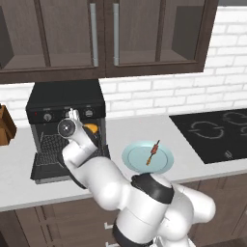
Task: Pick up the kebab skewer and baguette bread, and place them inside the toaster oven. Close the toaster oven door and start by setting the timer.
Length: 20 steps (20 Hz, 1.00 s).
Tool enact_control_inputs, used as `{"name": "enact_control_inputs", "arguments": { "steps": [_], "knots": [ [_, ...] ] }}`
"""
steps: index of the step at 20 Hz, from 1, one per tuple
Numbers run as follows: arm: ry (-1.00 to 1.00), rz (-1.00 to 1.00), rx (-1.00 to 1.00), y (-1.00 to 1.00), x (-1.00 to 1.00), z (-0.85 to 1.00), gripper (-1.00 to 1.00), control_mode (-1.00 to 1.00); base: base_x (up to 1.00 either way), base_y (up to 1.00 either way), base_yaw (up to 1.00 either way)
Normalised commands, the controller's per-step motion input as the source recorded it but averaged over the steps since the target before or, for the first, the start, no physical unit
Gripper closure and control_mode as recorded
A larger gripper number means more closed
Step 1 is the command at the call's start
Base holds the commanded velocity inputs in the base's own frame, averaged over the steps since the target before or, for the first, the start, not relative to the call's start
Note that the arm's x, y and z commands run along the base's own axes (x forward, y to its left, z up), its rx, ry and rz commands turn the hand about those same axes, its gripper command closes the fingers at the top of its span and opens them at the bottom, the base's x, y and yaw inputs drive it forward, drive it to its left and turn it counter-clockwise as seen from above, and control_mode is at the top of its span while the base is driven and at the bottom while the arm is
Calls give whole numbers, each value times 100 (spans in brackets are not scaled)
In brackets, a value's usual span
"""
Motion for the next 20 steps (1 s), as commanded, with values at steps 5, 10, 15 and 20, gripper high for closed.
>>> {"name": "enact_control_inputs", "arguments": {
  "steps": [5,10,15,20],
  "knots": [
    [0,-7,0,10,3,-30,100,-100,0,0,0],
    [1,-4,0,12,6,-15,-100,-100,0,0,0],
    [1,0,0,2,0,0,-100,-100,0,0,0],
    [0,0,0,0,0,0,-100,-100,0,0,0]
  ]
}}
